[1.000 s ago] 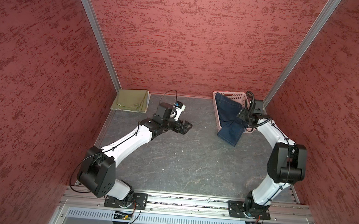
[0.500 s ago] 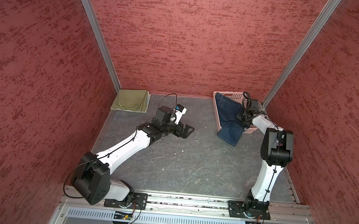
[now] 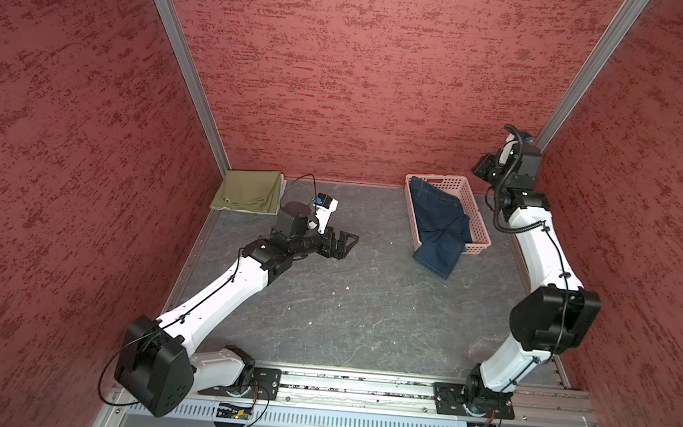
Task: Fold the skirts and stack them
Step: 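Grasp the denim skirt in the pink basket with the right gripper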
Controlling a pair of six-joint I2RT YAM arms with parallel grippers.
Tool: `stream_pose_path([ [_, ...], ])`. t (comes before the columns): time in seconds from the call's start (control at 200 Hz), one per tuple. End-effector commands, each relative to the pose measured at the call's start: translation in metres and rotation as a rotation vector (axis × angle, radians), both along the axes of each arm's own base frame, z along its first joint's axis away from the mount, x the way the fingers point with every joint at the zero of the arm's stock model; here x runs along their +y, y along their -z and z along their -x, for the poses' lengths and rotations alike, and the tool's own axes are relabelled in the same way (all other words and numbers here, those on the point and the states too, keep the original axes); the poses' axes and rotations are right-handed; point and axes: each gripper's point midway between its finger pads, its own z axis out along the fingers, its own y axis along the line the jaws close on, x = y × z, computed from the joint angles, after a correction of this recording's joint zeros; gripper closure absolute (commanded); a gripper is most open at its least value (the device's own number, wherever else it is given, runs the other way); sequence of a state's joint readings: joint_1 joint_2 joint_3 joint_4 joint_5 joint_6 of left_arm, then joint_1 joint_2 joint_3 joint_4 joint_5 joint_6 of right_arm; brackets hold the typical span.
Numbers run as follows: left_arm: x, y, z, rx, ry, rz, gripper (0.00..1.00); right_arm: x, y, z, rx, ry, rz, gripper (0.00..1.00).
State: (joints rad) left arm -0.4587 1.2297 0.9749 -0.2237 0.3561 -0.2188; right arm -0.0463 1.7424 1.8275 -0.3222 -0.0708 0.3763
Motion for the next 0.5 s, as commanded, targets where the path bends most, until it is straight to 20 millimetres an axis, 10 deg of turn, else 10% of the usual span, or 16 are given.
stream_pose_path([
  [0.0,0.010,0.003,0.000,0.016,-0.043,0.013,0.00,-0.006,0.075,0.002,0.259,0.046,0.017,1.00],
  [0.225,0.014,0.027,0.006,0.086,-0.062,0.004,0.00,-0.014,0.193,0.023,0.555,0.044,0.006,0.43],
  [0.496,0.011,0.039,0.005,0.122,-0.066,0.020,0.00,-0.010,0.260,0.042,0.724,0.010,-0.014,0.27],
])
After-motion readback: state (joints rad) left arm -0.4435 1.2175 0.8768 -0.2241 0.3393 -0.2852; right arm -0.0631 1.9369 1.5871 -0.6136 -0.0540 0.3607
